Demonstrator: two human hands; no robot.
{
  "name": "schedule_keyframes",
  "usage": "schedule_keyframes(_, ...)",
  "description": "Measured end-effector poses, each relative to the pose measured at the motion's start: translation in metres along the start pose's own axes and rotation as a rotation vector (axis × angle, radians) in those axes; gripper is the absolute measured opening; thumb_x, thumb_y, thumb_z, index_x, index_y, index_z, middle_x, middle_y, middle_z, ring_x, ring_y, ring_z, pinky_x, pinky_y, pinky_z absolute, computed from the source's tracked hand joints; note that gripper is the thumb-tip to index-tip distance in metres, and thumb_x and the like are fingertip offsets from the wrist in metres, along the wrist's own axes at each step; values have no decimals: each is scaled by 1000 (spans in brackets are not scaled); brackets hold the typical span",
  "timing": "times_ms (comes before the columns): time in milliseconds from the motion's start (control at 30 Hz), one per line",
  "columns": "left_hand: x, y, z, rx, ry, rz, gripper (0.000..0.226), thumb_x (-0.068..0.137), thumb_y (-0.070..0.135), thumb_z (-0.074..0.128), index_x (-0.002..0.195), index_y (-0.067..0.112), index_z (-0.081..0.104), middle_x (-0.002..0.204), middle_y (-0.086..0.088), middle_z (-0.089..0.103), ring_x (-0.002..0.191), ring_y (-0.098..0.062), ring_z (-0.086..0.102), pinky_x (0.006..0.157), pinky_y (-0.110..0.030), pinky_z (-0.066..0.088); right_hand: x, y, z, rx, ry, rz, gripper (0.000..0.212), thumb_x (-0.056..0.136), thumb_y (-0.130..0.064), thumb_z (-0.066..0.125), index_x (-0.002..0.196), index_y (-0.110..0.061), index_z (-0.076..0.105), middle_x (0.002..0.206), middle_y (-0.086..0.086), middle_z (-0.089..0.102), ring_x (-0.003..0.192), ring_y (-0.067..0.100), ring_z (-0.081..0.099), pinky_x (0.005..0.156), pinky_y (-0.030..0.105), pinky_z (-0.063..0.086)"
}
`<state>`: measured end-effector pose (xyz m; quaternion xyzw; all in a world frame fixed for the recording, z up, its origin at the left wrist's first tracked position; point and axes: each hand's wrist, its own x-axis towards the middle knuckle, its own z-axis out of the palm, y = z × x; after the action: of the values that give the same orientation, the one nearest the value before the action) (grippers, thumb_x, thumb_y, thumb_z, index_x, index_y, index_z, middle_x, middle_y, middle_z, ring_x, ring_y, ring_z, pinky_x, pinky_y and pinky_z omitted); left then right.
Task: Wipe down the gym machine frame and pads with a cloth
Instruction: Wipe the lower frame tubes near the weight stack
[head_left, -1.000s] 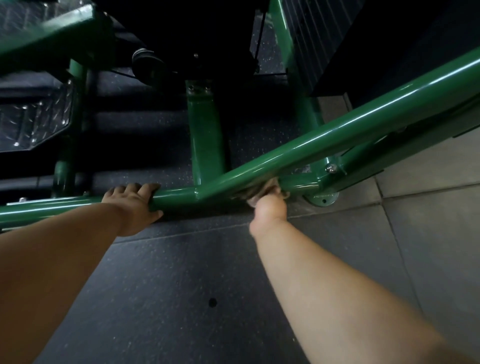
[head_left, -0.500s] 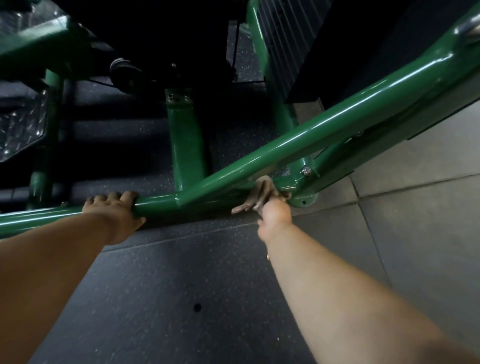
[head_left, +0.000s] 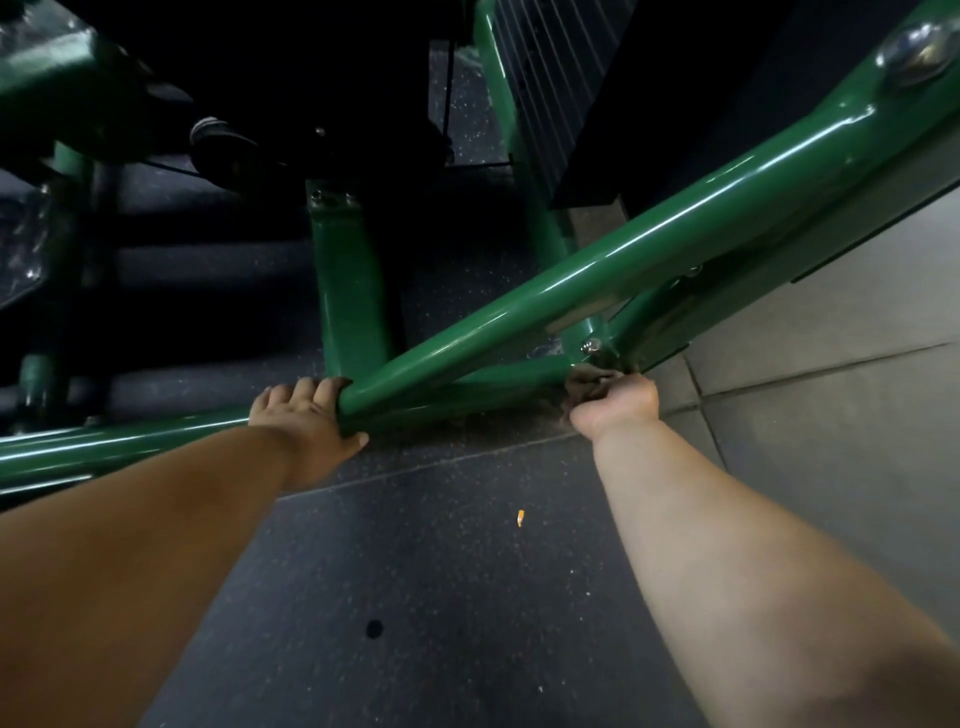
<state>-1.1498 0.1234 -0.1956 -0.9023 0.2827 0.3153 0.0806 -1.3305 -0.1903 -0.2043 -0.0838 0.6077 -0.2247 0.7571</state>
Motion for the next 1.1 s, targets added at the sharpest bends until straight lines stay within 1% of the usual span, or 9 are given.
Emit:
schedule_keyframes(100,0,1,2,-2,10,-3,95,89,80,51,163,35,11,161,-2,33,151,-31,32,126,-45,20,-31,-10,14,58,42,-63,43,113,-40,29,84,-26,57,51,-7,54,50,9,53,41,17,42)
schedule_keyframes(200,1,0,1,-1,13,2,96,89,80,52,163,35,11,161,-1,34,150,-31,33,126,-45,21,-51,-7,28,24,60,-233,51,112,-39,25,96,-18,69,72,3,67,63,20,65,75,28,55)
schedule_keyframes(300,-1,1,2,0,17,2,95,89,78,53,163,35,11,160,-1,34,150,-31,34,126,-45,22,-61,1,39,25,-9,-278,59,107,-51,28,144,-21,63,138,5,68,123,24,61,121,51,28)
schedule_keyframes(367,-1,0,0,5,13,2,94,91,77,52,163,35,10,161,-1,33,150,-31,33,126,-45,22,-62,6,38,-6,6,-288,63,104,-61,28,149,-26,56,154,4,56,140,25,50,126,60,11)
schedule_keyframes(533,1,0,-1,-2,-19,-10,90,94,75,48,164,34,9,163,-3,31,151,-32,32,125,-45,21,-52,-15,19,59,93,-199,47,108,-42,26,85,-22,61,91,6,69,95,23,60,103,36,37)
schedule_keyframes(700,3,2,-3,-7,-21,-19,85,97,73,45,164,32,13,161,-4,34,150,-32,34,125,-44,22,-78,-36,30,70,103,-222,50,108,-34,24,68,-25,54,58,-2,52,69,17,58,79,19,45)
schedule_keyframes(800,1,2,-8,-25,-36,-26,80,99,70,43,163,31,16,161,-6,36,149,-33,35,126,-45,23,-82,-35,33,25,105,-283,57,109,-34,23,64,-23,55,62,-1,57,81,19,57,93,25,37)
schedule_keyframes(933,1,1,-12,-65,-55,-15,75,100,67,43,161,30,22,160,-8,37,148,-35,37,125,-46,26,-70,-13,22,32,44,-270,45,108,-40,30,125,-24,69,127,-2,71,113,22,63,113,41,36)
schedule_keyframes(1100,3,-1,-12,-56,-78,-12,75,101,66,43,163,31,19,164,-6,33,151,-33,33,126,-46,24,-19,-8,-4,-36,109,-234,52,107,-48,32,80,-22,69,67,-5,69,68,14,65,105,37,46)
